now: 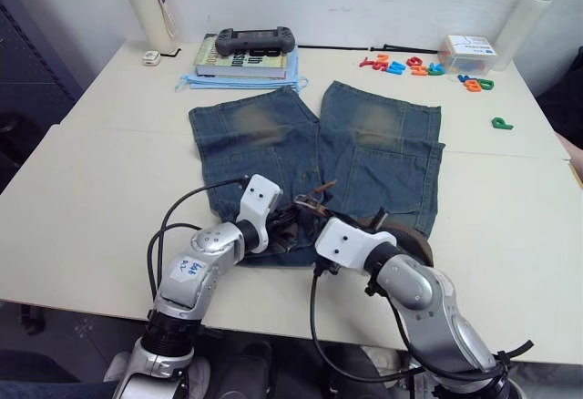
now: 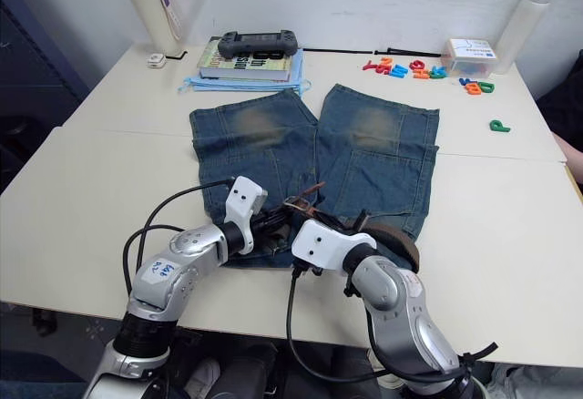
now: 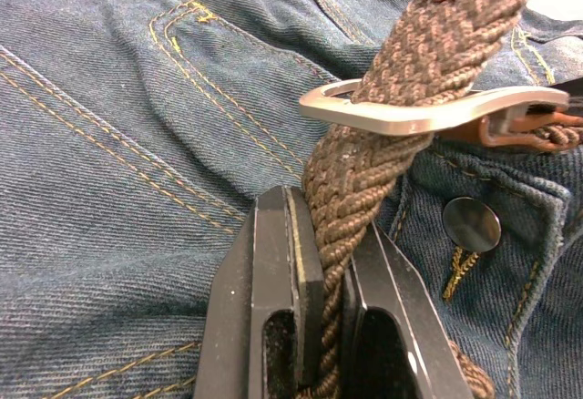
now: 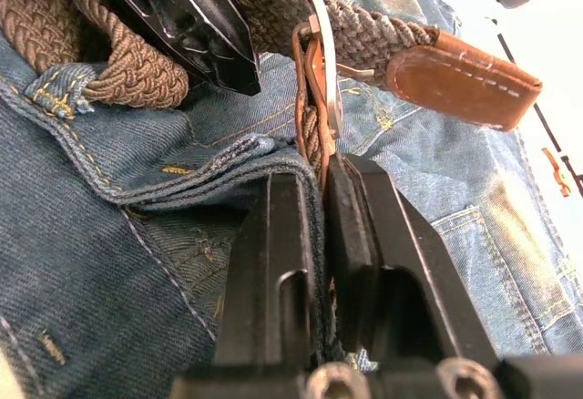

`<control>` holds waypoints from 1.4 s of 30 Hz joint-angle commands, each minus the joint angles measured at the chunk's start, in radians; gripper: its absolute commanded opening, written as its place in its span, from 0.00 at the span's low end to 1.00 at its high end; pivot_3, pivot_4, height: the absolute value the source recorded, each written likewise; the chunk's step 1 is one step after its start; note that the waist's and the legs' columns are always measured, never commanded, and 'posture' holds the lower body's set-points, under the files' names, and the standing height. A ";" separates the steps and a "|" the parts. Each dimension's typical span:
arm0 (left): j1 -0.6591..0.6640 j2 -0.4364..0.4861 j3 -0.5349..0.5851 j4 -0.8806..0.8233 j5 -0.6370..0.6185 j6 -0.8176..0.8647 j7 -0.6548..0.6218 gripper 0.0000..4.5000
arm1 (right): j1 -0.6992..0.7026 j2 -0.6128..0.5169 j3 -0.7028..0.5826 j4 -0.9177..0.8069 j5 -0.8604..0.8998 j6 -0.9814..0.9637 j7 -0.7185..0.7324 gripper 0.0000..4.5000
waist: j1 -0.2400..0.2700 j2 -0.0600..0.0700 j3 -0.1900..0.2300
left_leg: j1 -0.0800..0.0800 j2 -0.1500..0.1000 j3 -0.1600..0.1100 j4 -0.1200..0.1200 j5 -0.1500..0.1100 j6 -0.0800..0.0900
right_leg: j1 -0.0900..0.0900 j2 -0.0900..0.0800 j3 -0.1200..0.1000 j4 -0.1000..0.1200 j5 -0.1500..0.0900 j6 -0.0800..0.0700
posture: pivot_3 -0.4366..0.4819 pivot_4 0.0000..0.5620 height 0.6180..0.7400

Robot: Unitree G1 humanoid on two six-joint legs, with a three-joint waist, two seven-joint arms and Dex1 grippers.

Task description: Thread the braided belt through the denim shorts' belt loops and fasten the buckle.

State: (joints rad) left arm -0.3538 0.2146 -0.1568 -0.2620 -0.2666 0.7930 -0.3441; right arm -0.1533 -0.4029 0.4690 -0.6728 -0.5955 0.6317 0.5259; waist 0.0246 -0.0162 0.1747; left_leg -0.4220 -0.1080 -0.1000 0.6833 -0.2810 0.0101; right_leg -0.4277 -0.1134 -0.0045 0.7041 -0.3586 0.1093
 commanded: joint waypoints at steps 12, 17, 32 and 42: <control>0.010 -0.007 -0.021 -0.006 -0.002 -0.017 -0.018 0.00 | -0.083 -0.125 -0.186 -0.184 0.051 -0.086 0.132 0.84 | 0.001 0.000 0.000 | 0.000 0.000 0.000 0.000 0.000 0.000 | 0.001 0.000 -0.001 -0.001 0.000 0.000 | 0.48 0.27 0.40; 0.009 -0.007 -0.025 -0.003 -0.002 -0.018 -0.019 0.00 | -0.180 -0.200 -0.142 -0.081 -0.012 -0.206 0.144 0.84 | 0.001 0.000 0.000 | 0.000 0.000 0.000 0.000 0.000 0.000 | 0.001 0.000 -0.001 -0.001 0.000 0.000 | 0.48 0.27 0.40; 0.007 0.011 -0.051 -0.006 0.042 -0.083 -0.020 0.00 | -0.257 -0.199 -0.099 0.095 -0.063 -0.325 0.183 0.84 | 0.002 -0.001 0.000 | -0.001 0.000 0.000 0.000 0.000 0.000 | 0.001 0.000 -0.001 -0.003 0.000 0.000 | 0.48 0.27 0.40; 0.013 0.031 -0.084 -0.012 0.098 -0.158 -0.015 0.00 | -0.272 -0.216 -0.103 0.118 -0.061 -0.348 0.215 0.46 | 0.002 -0.001 0.000 | -0.001 0.000 0.000 0.000 0.000 0.000 | 0.001 -0.001 -0.001 -0.003 0.000 0.000 | 0.48 0.27 0.40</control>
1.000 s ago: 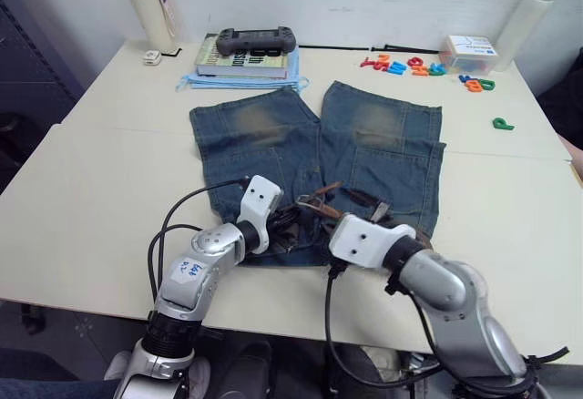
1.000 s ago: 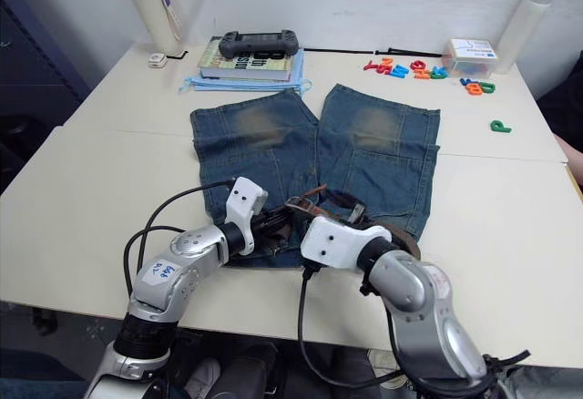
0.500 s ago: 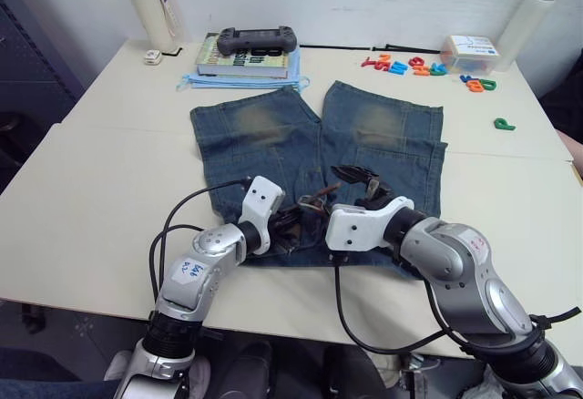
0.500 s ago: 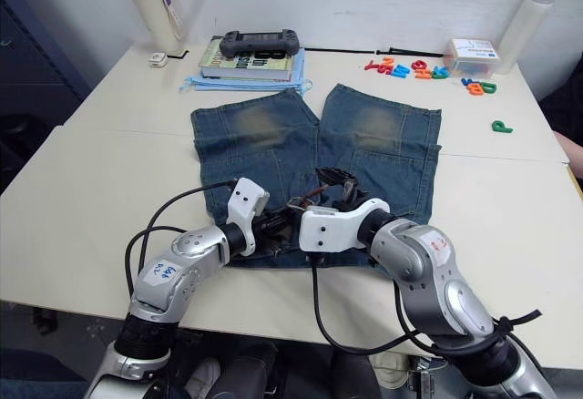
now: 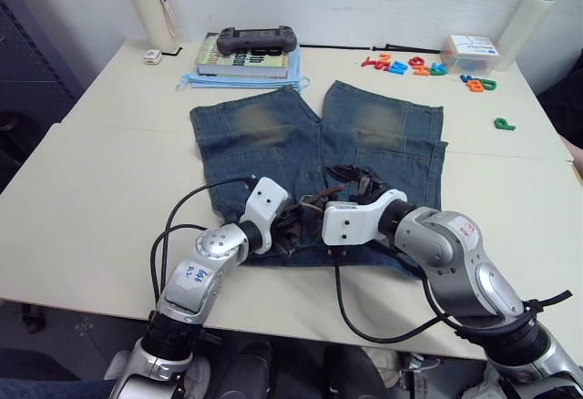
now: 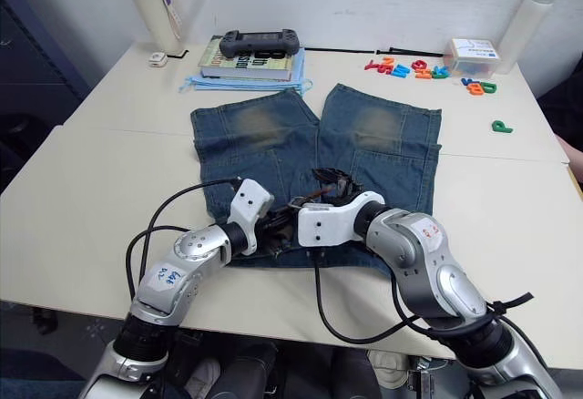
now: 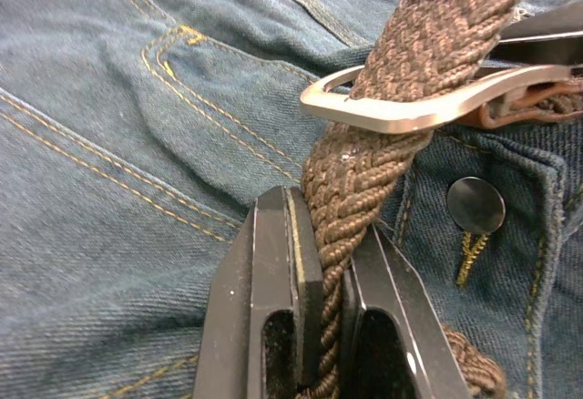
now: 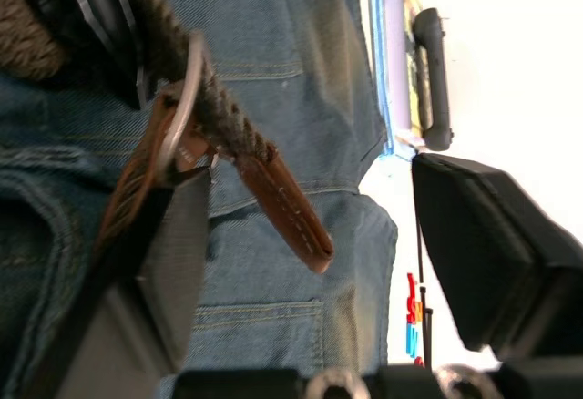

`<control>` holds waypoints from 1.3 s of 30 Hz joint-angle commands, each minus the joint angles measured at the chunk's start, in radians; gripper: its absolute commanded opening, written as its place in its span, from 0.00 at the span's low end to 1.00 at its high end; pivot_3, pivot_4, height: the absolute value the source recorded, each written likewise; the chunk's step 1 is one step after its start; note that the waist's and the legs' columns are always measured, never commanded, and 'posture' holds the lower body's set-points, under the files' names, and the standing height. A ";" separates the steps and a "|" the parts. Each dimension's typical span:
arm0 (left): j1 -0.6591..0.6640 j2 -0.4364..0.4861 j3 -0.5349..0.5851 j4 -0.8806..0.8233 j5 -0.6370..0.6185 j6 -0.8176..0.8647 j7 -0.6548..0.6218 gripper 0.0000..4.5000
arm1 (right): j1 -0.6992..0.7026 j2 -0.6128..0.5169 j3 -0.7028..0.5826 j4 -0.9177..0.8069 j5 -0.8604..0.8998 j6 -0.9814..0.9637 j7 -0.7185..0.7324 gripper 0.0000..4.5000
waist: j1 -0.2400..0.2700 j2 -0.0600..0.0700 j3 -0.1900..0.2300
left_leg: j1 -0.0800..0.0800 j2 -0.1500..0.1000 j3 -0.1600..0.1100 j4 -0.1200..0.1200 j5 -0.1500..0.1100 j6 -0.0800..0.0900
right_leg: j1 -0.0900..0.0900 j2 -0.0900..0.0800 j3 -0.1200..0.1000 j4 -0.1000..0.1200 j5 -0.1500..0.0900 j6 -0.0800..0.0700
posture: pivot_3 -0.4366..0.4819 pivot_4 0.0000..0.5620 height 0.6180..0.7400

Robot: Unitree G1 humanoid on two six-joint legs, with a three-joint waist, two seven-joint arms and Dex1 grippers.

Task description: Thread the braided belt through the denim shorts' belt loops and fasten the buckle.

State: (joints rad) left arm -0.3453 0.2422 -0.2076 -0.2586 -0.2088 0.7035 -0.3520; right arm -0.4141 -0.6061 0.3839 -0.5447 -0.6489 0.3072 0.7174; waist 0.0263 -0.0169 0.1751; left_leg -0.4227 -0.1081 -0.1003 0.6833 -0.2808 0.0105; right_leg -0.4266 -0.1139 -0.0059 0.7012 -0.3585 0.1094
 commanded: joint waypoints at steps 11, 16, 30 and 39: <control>0.036 0.023 -0.016 -0.055 0.037 -0.227 -0.086 0.26 | -0.022 -0.024 -0.081 -0.019 -0.014 -0.030 0.021 0.00 | -0.002 0.000 0.000 | 0.000 0.000 0.000 0.000 0.000 0.000 | 0.000 0.000 0.000 0.000 0.000 0.000 | 0.48 0.27 0.40; 0.089 0.065 0.054 -0.140 -0.054 -0.240 -0.177 0.76 | 0.002 -0.026 -0.139 -0.059 -0.023 -0.060 -0.017 0.00 | -0.004 0.000 0.000 | 0.000 0.001 0.000 0.000 0.000 0.000 | -0.001 0.000 0.000 0.000 0.000 0.000 | 0.48 0.27 0.40; 0.205 0.172 0.174 -0.159 -0.155 -0.259 -0.283 0.76 | 0.015 -0.044 -0.258 -0.137 0.008 -0.161 -0.043 0.00 | -0.004 0.001 0.001 | -0.001 0.001 0.000 0.000 0.000 0.000 | -0.001 0.000 0.000 -0.001 0.000 0.000 | 0.48 0.27 0.40; 0.211 0.171 0.176 -0.149 -0.152 -0.265 -0.287 0.76 | -0.033 -0.126 -0.310 -0.109 0.028 -0.265 -0.036 0.00 | -0.003 0.001 0.001 | -0.001 0.001 0.000 0.000 0.000 0.000 | -0.001 0.000 0.000 -0.001 0.000 0.000 | 0.48 0.27 0.40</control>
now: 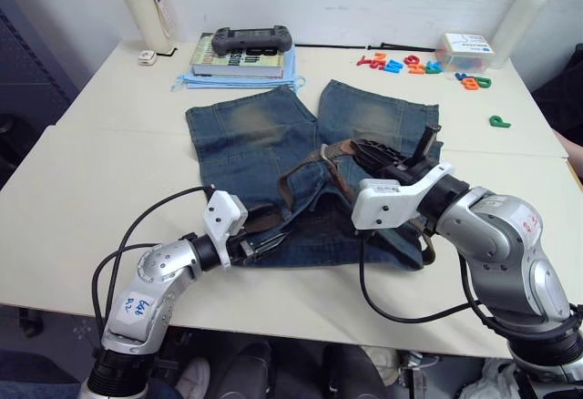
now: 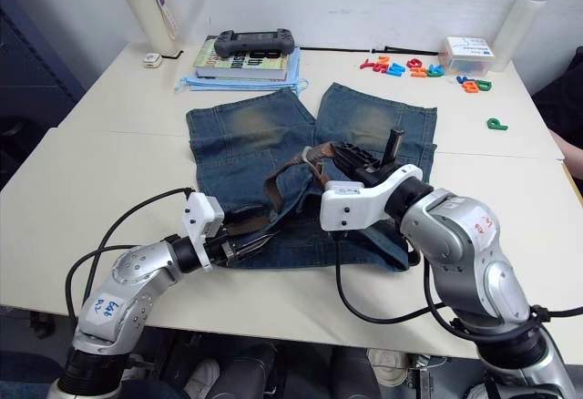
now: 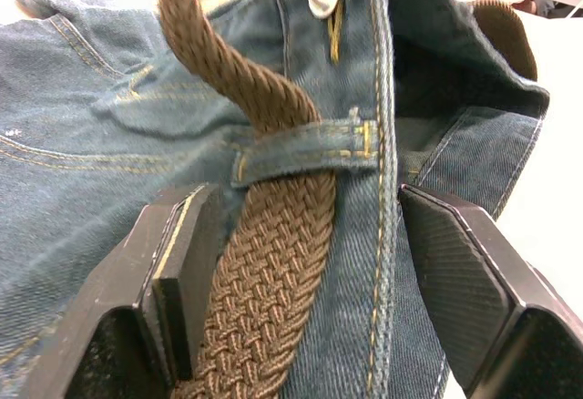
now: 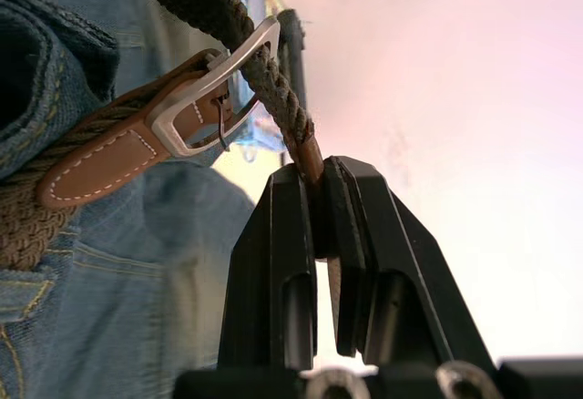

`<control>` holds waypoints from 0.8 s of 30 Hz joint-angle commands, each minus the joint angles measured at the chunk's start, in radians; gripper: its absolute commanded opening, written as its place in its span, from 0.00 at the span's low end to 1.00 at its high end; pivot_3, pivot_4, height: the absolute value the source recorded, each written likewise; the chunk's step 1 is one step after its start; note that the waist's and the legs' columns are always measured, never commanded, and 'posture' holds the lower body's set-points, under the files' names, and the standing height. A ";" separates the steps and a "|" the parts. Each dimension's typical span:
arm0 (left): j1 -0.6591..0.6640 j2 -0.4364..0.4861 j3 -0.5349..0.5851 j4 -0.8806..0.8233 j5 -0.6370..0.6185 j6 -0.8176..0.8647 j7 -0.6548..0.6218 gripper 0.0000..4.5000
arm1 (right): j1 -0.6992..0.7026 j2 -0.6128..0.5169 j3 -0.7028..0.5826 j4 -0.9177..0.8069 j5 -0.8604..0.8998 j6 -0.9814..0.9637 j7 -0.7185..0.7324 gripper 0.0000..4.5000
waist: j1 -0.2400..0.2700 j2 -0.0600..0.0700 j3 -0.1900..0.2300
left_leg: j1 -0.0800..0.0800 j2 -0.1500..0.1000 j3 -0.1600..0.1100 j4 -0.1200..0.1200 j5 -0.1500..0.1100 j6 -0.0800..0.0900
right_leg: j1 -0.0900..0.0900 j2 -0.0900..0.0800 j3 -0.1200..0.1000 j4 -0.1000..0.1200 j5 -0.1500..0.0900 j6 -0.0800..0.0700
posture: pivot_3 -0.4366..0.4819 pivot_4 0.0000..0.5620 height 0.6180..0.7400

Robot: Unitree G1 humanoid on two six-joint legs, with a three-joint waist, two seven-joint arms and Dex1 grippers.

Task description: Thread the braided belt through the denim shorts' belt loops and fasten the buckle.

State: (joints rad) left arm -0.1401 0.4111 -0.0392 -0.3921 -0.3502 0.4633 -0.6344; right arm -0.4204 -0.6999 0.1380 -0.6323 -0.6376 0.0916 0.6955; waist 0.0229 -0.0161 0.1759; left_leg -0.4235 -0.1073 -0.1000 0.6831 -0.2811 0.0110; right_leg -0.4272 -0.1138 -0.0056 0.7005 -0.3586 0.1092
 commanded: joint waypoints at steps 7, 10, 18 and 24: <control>-0.052 -0.018 0.024 -0.033 -0.086 0.011 -0.021 0.76 | 0.000 -0.046 0.004 -0.010 0.043 -0.154 0.003 0.00 | -0.001 0.000 0.000 | 0.000 0.000 0.000 0.000 0.000 0.000 | 0.000 0.000 0.000 0.000 0.000 0.000 | 0.48 0.27 0.40; -0.104 -0.057 0.047 -0.057 -0.158 0.077 0.027 0.76 | 0.020 -0.050 0.030 0.004 0.025 -0.205 0.000 0.00 | -0.001 0.000 0.000 | 0.000 0.000 0.000 0.000 0.000 0.000 | 0.000 0.000 0.000 0.000 0.000 0.000 | 0.48 0.27 0.40; -0.143 -0.026 0.122 -0.122 -0.360 0.229 0.002 0.76 | 0.041 -0.058 0.012 0.047 -0.007 -0.248 -0.011 0.00 | -0.007 -0.001 0.000 | 0.000 0.001 0.000 0.000 0.000 0.000 | 0.000 0.001 0.000 0.000 0.000 0.000 | 0.48 0.27 0.40; -0.091 0.077 0.138 -0.102 -0.371 0.235 -0.056 0.76 | 0.044 -0.075 -0.020 0.090 -0.022 -0.242 -0.016 0.00 | -0.009 -0.001 0.000 | 0.000 0.000 0.000 0.000 0.001 0.000 | 0.000 0.001 0.001 0.001 0.000 0.000 | 0.48 0.27 0.40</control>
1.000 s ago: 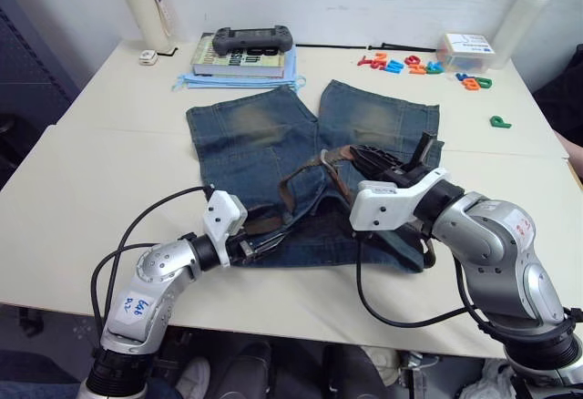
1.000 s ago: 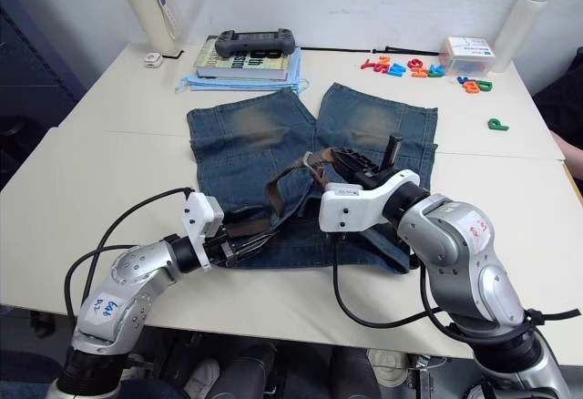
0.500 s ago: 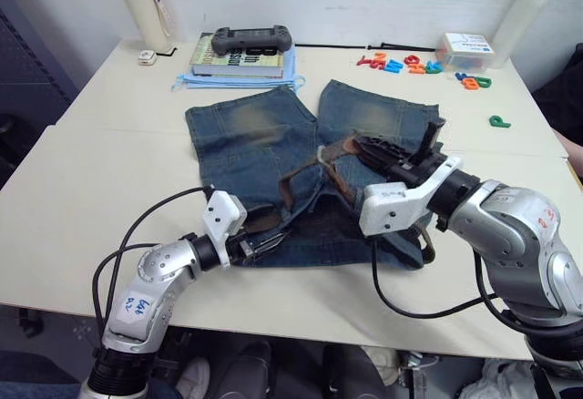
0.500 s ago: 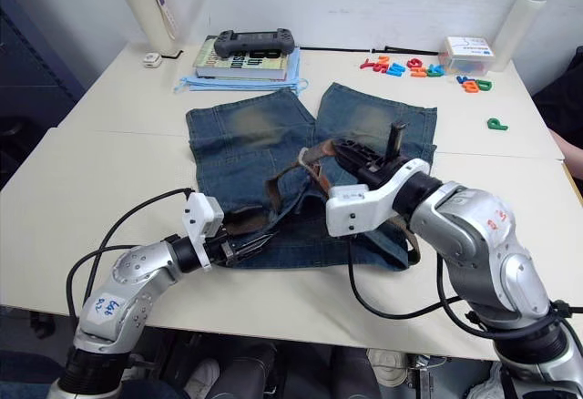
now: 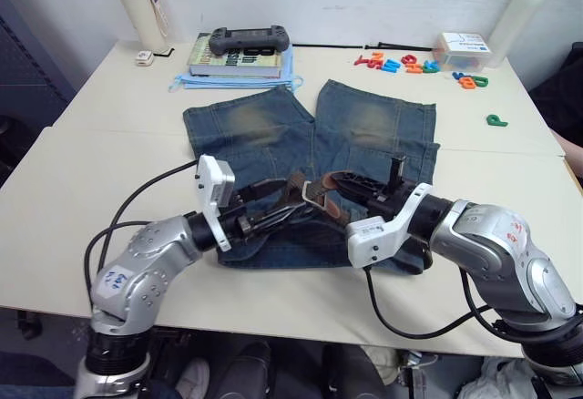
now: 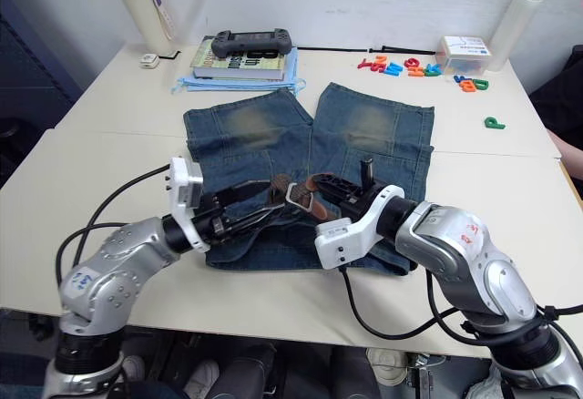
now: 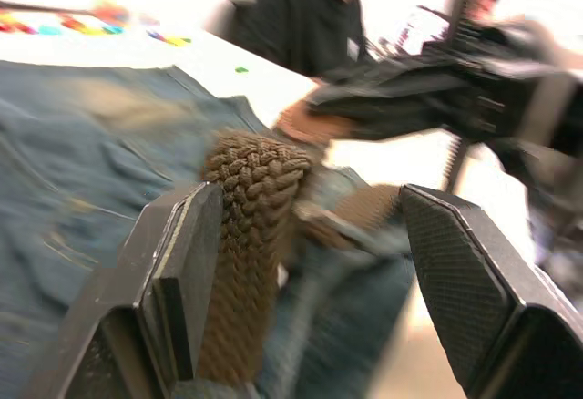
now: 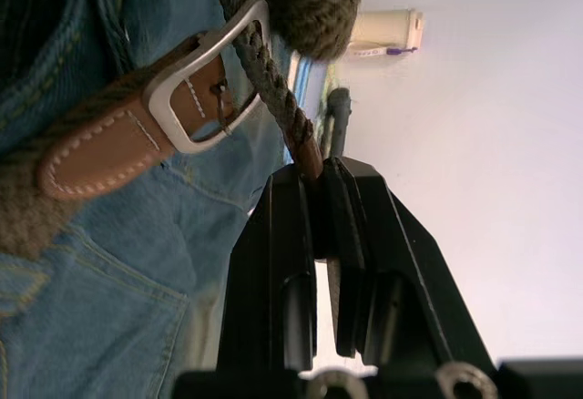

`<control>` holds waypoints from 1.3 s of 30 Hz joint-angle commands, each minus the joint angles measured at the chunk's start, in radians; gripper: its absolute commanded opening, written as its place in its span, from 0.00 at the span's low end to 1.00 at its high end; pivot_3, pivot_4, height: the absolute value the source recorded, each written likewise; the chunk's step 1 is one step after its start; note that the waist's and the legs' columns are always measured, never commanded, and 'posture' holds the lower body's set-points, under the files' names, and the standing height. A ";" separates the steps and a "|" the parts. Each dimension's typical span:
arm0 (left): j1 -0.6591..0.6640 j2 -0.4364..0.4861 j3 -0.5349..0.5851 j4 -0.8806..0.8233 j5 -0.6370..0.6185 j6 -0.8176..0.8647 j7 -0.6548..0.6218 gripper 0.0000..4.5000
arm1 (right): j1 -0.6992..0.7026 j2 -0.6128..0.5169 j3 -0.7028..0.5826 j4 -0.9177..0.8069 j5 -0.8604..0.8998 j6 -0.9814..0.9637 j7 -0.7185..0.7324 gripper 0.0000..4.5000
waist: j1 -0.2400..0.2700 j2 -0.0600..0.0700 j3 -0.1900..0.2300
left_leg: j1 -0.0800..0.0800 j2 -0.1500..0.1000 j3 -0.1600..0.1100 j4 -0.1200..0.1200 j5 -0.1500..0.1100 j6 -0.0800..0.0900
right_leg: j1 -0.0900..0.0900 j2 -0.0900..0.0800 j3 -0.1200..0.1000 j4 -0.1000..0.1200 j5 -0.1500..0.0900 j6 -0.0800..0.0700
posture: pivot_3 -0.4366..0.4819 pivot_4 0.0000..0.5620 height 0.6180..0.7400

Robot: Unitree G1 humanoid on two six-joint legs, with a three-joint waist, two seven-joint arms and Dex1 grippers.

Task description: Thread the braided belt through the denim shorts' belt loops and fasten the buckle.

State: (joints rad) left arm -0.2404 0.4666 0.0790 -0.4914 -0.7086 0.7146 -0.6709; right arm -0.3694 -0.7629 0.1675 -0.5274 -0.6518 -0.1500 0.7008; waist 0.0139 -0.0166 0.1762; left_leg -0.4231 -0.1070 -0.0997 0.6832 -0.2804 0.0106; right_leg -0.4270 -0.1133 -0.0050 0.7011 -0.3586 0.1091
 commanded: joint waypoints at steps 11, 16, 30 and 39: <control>0.195 0.191 -0.191 0.105 0.272 -0.192 -0.138 0.76 | -0.036 -0.042 -0.131 -0.003 0.076 -0.005 0.001 0.00 | -0.006 0.001 0.000 | 0.000 0.000 0.001 0.000 -0.001 0.001 | 0.000 0.000 0.001 -0.001 0.000 -0.001 | 0.48 0.27 0.40; 0.221 0.210 -0.244 0.164 0.326 -0.199 -0.154 0.76 | -0.058 -0.054 -0.156 -0.004 0.111 -0.003 0.010 0.00 | 0.000 0.001 0.000 | 0.000 0.000 0.001 0.000 -0.001 0.002 | 0.000 -0.001 0.001 -0.001 0.000 -0.001 | 0.48 0.27 0.40; 0.220 0.240 -0.259 0.209 0.377 -0.265 -0.195 0.76 | -0.169 -0.146 -0.242 0.096 0.220 0.023 0.019 0.00 | 0.007 0.002 0.000 | 0.001 0.000 0.001 0.000 -0.002 0.003 | 0.001 -0.001 0.001 -0.002 0.000 -0.001 | 0.48 0.27 0.40; 0.219 0.217 -0.244 0.204 0.374 -0.291 -0.188 0.76 | -0.215 -0.128 -0.210 0.069 0.251 0.052 0.028 0.00 | 0.007 0.002 0.000 | 0.000 0.000 0.001 0.000 -0.002 0.003 | 0.001 -0.001 0.001 -0.002 0.000 -0.001 | 0.48 0.27 0.40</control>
State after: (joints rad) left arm -0.0531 0.6865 -0.1471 -0.3341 -0.3587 0.4102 -0.8551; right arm -0.5463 -0.8929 -0.0039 -0.4269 -0.4111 -0.1213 0.7465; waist 0.0211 -0.0144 0.1763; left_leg -0.4227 -0.1066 -0.0990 0.6830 -0.2823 0.0137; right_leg -0.4259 -0.1144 -0.0044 0.6991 -0.3590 0.1082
